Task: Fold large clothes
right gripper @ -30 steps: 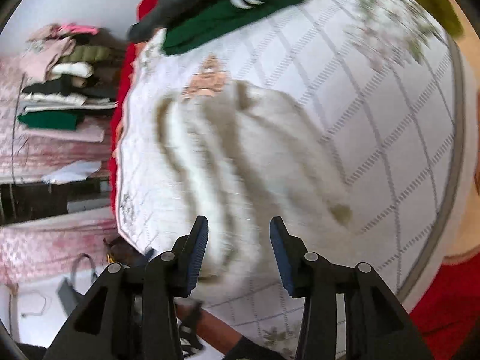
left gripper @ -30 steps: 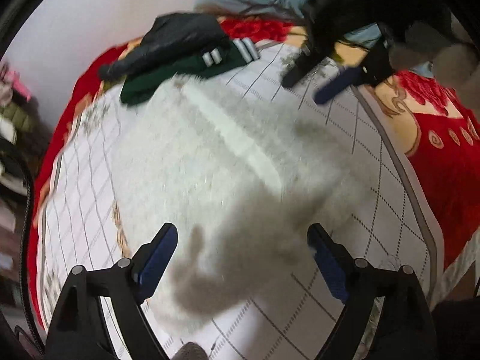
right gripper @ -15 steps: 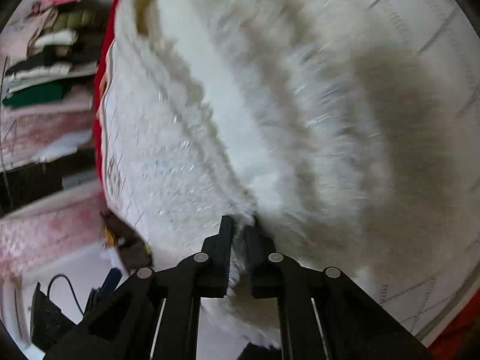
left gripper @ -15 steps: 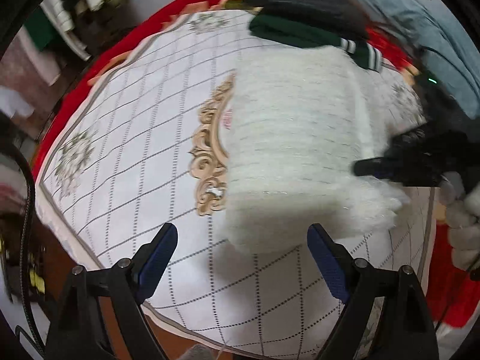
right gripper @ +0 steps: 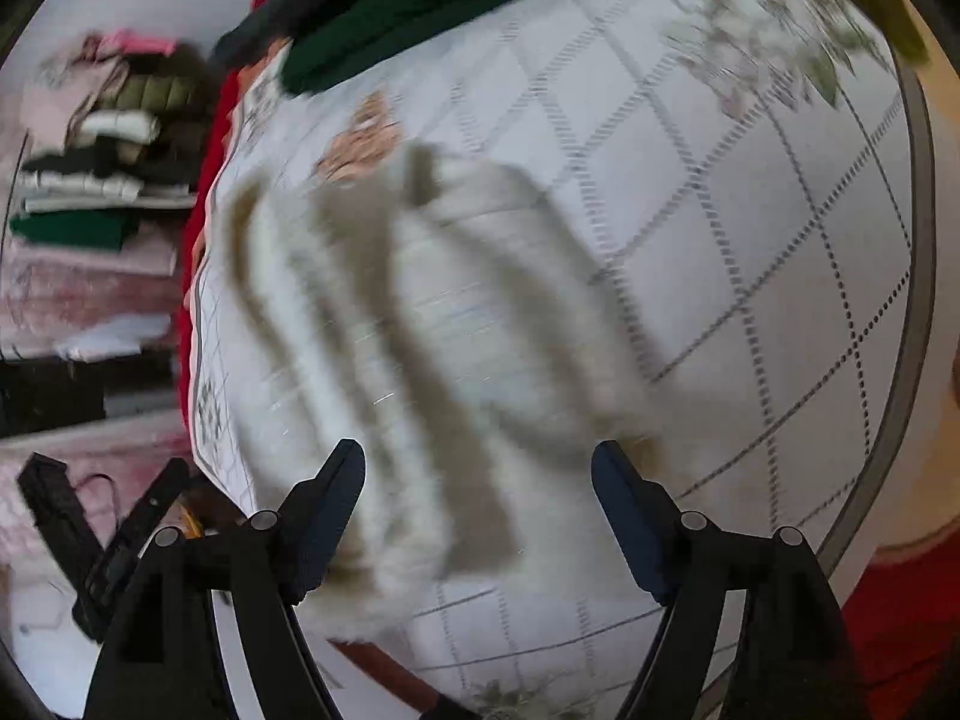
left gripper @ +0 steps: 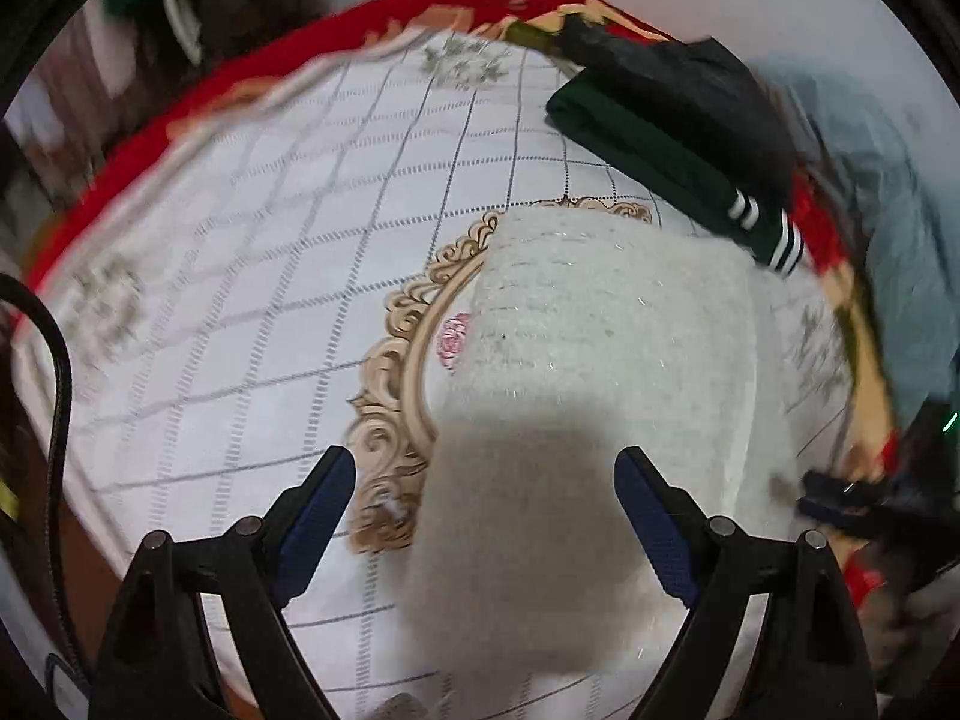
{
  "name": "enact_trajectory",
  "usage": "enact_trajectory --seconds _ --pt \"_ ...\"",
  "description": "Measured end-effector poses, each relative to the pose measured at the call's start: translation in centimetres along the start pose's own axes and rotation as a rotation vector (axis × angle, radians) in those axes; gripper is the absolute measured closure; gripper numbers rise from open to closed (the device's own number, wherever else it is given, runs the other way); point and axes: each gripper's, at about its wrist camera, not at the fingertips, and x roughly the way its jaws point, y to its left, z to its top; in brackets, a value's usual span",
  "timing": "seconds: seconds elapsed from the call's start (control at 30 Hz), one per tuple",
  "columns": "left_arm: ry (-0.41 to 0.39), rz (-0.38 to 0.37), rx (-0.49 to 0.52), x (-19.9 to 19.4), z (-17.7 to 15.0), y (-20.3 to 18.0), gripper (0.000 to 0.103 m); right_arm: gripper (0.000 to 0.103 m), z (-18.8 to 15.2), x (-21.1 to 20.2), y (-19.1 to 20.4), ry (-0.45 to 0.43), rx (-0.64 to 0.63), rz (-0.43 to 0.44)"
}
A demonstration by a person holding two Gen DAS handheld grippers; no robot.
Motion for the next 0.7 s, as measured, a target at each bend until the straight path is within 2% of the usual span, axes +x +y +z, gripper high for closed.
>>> enact_trajectory --seconds 0.13,0.17,0.2,0.27,0.33,0.4,0.47,0.6,0.67,0.7 --pt "0.091 -0.067 -0.02 4.3 1.0 1.1 0.015 0.023 2.8 3.0 -4.1 0.033 -0.01 0.065" --pt "0.112 -0.084 -0.012 5.3 1.1 1.1 0.015 0.023 3.1 4.5 -4.1 0.05 -0.018 0.068" --pt "0.126 -0.11 -0.007 6.1 1.2 1.0 0.015 0.02 3.6 5.6 -4.4 0.077 -0.022 0.101" --pt "0.143 -0.166 -0.006 7.2 1.6 0.8 0.014 0.021 4.4 6.7 -4.4 0.089 -0.049 0.161" --pt "0.146 -0.205 0.003 7.9 2.2 0.6 0.013 0.031 4.6 7.3 -3.9 0.095 -0.05 0.184" --pt "0.148 -0.235 0.029 8.4 2.7 0.3 0.013 0.052 4.4 8.1 -3.1 0.121 -0.028 0.227" --pt "0.162 -0.274 0.045 8.9 3.2 0.2 0.012 0.057 3.4 8.5 -2.0 0.141 -0.015 0.233" --pt "0.2 -0.34 0.084 10.1 4.6 0.9 0.006 0.059 1.0 8.7 0.7 0.153 0.018 0.265" --pt "0.242 -0.389 0.103 10.8 5.3 1.1 0.006 0.058 0.3 8.7 0.2 0.138 0.052 0.249" --pt "0.258 -0.41 0.116 11.0 5.6 1.0 0.006 0.055 0.0 9.1 -0.5 0.115 0.093 0.217"
